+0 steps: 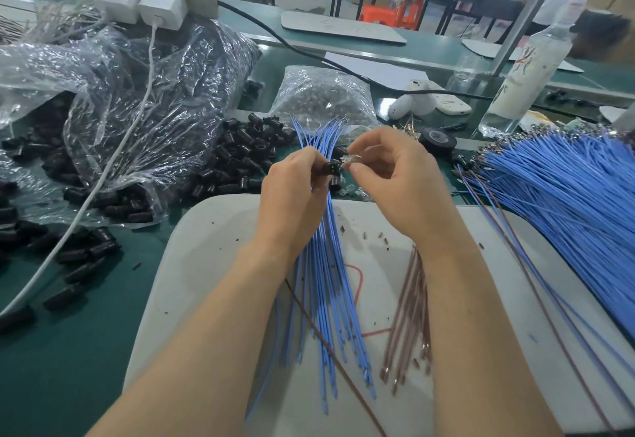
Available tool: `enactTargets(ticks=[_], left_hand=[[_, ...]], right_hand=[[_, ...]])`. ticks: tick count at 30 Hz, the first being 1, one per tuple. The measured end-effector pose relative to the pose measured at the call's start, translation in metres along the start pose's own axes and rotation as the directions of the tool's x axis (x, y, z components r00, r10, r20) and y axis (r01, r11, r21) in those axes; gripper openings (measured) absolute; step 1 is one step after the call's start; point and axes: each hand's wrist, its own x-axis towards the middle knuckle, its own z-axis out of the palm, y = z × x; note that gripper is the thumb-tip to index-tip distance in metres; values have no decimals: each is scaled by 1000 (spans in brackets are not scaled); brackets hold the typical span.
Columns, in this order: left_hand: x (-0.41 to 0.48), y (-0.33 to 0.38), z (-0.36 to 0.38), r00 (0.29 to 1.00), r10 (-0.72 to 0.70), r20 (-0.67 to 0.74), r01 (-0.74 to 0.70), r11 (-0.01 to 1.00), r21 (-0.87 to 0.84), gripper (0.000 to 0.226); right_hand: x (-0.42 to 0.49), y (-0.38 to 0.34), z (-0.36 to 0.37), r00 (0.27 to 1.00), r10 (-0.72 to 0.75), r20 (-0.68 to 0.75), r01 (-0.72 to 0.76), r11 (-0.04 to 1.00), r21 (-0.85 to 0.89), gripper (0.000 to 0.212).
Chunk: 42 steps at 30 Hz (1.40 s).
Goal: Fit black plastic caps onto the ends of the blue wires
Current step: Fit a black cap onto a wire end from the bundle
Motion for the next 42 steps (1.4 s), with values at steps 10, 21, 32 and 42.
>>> enactTargets(ticks=[10,21,32,42], left_hand=[[0,0,0,1000,2,-5,-2,1000,22,6],[-1,3,-1,1000,8,-5,-8,999,43,6],[-2,3,-1,1000,29,8,-29,993,111,5],[1,3,-12,968,157,194,-146,987,-71,12]], right_hand=[[1,-2,1,1000,-12,5,12,1000,22,16],[0,-3,5,996,-66,-64,60,994,-88,8],[0,-2,9,991,-91,-96,73,982,-174,10],[2,12,-5,999,29,-24,-28,999,15,18]])
